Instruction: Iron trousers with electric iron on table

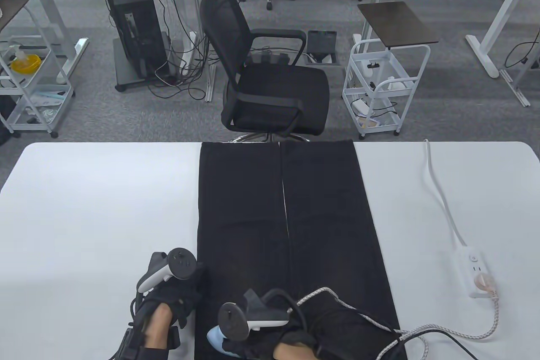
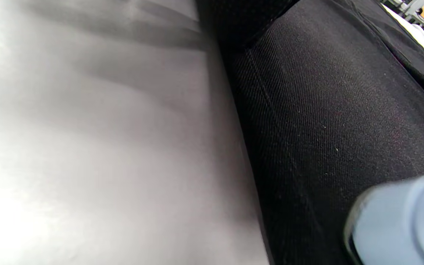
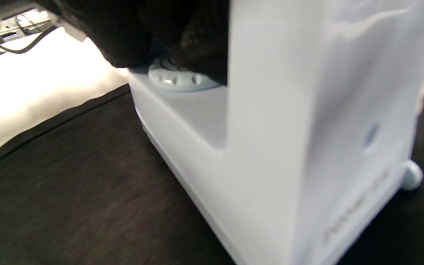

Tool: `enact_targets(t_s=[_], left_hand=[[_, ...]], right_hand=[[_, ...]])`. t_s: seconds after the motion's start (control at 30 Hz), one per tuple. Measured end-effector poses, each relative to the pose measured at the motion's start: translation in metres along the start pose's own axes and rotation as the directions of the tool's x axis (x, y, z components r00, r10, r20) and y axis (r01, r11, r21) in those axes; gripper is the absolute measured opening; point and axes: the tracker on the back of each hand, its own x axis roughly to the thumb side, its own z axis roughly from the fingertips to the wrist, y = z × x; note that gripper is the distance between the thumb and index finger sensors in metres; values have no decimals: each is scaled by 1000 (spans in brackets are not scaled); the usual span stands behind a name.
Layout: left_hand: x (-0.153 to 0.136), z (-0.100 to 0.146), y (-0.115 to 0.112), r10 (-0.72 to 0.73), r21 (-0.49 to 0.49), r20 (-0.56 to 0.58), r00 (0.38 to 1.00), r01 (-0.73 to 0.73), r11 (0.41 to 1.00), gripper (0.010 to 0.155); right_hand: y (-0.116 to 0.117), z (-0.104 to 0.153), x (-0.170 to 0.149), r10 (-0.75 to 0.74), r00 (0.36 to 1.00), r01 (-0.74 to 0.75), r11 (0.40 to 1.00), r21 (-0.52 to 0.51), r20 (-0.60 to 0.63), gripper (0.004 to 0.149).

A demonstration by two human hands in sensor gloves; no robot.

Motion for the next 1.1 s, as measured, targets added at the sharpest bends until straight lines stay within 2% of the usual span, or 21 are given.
enact_targets(t_s=[0.1,0.23,0.5,0.73,0.9,1.1], left_hand=[[0,0,-1,-3,1,0,1000,3,1000,78],[0,0,-1,1,-5,4,1000,-1,1000,78],[1,0,0,-14,-10,5,1000,14,1000,77],[3,-2,1,-20,-14,3,1000,20,1000,78],[4,-3,-1,-16,-26,4,1000,16,1000,78],[4,-4,-2,-9,-27,11,1000,9,1000,80]], right_hand=[[-1,-1,-2,-15,1000,15,1000,-5,0,57],[-8,-15,-14,-55,995,53,998,-30,-79,57],[-43,-77,-73,-154,936,127,986,-104,-317,57],[-68,-123,-120,-210,883,164,976,-143,-420,57],[-78,-139,-141,-236,853,183,971,-156,-466,57],[-77,-137,-140,-224,861,181,974,-136,-457,55]])
